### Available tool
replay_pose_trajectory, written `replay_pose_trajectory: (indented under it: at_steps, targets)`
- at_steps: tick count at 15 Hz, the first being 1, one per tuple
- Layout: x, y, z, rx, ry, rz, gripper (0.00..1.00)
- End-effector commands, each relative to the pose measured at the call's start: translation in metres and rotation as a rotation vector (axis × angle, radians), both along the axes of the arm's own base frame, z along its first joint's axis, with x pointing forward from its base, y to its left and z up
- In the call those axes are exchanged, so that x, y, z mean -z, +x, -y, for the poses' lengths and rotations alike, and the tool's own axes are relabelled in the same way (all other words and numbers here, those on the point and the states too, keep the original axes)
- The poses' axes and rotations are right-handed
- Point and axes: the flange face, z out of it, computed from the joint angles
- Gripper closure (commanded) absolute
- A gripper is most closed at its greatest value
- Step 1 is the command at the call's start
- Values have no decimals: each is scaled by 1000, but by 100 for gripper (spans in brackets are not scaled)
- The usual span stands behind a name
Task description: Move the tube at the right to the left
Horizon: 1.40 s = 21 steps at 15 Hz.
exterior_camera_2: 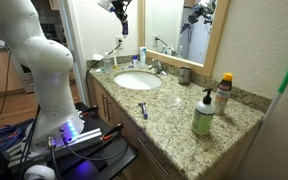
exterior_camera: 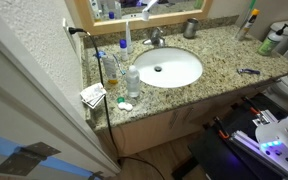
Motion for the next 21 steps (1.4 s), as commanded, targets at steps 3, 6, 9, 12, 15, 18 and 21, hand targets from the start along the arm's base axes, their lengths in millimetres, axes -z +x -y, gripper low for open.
replay_pose_trajectory:
  at_steps: [3, 6, 9, 12, 15, 18, 21]
  targets:
    - [5, 2, -47, -66, -37, 33, 97]
    - [13, 15, -46, -80, -48, 14, 99]
    - [32, 36, -71, -169, -99, 24, 99]
    - [60, 74, -98, -211, -141, 56, 99]
    - [83, 107, -120, -219, -129, 56, 99]
    - [90, 100, -115, -219, -130, 34, 97]
    - [102, 108, -122, -214, -138, 38, 99]
